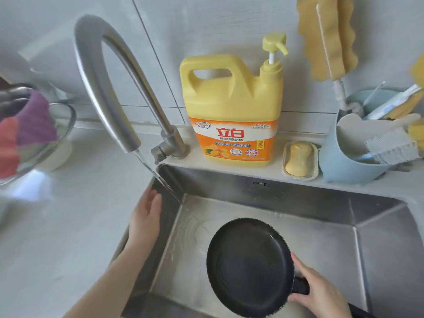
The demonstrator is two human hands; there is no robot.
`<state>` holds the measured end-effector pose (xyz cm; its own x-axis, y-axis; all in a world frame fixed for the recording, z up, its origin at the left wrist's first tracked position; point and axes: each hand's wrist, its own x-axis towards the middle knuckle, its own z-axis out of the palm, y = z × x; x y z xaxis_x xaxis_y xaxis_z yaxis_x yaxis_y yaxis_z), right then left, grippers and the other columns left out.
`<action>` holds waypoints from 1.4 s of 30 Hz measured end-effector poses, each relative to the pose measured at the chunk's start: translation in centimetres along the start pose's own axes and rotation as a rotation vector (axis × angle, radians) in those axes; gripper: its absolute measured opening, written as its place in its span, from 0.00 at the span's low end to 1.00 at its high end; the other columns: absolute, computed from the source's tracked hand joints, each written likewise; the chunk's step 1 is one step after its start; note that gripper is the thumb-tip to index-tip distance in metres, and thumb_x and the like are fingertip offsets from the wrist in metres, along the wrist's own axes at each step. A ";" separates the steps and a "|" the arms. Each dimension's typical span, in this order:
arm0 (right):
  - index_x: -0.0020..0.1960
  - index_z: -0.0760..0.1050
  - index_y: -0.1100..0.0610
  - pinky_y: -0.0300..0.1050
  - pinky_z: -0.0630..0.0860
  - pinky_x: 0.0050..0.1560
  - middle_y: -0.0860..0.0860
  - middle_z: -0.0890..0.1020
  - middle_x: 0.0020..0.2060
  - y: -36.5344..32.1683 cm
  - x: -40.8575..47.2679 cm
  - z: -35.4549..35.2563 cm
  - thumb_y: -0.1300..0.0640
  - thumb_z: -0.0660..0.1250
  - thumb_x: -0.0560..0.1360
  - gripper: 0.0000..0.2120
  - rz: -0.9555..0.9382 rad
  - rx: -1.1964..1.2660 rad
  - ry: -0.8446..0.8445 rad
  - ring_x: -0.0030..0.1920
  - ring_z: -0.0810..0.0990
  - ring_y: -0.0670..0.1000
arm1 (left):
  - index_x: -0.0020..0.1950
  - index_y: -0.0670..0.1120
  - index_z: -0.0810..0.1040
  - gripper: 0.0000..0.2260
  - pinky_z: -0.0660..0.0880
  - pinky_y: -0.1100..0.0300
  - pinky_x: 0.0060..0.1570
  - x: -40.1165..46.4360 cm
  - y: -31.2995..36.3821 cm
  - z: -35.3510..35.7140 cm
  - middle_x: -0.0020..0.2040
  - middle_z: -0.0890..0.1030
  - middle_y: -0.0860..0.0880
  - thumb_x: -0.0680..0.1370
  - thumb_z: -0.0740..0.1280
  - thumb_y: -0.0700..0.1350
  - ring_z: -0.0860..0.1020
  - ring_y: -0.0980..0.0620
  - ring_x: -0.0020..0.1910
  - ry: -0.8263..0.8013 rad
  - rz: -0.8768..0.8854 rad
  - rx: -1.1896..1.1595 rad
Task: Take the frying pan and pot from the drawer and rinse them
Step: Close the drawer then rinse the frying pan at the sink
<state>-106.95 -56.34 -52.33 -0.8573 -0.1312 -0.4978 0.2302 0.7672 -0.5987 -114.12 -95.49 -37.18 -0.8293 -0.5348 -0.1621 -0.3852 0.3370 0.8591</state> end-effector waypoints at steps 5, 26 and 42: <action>0.69 0.43 0.22 0.37 0.73 0.53 0.31 0.74 0.54 0.3 -0.1 0.3 0.36 0.76 0.59 0.52 -0.006 -0.013 -0.002 0.55 0.75 0.37 | 0.48 0.42 0.74 0.13 0.67 0.58 0.57 3.8 8.3 1.5 0.38 0.69 0.49 0.82 0.58 0.51 0.70 0.58 0.42 0.009 -0.008 -0.260; 0.73 0.38 0.27 0.36 0.70 0.51 0.35 0.73 0.53 0.5 0.4 0.5 0.42 0.75 0.68 0.52 -0.065 -0.086 -0.054 0.53 0.71 0.37 | 0.75 0.56 0.26 0.61 0.68 0.56 0.68 -3.4 -12.2 7.4 0.79 0.57 0.49 0.69 0.78 0.43 0.67 0.48 0.73 -0.995 0.037 0.867; 0.71 0.39 0.24 0.38 0.74 0.47 0.32 0.73 0.41 -5.9 -1.4 -3.9 0.37 0.73 0.63 0.51 -0.091 -0.147 -0.060 0.46 0.74 0.41 | 0.74 0.69 0.47 0.57 0.75 0.66 0.57 -2.3 -6.9 2.8 0.64 0.75 0.58 0.62 0.79 0.35 0.78 0.57 0.59 -1.021 0.125 0.394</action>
<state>-108.90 -58.25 -45.66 -0.8415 -0.2377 -0.4851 0.0799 0.8334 -0.5469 -110.74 -94.42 -44.15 -0.7456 0.3516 -0.5660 -0.2266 0.6650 0.7116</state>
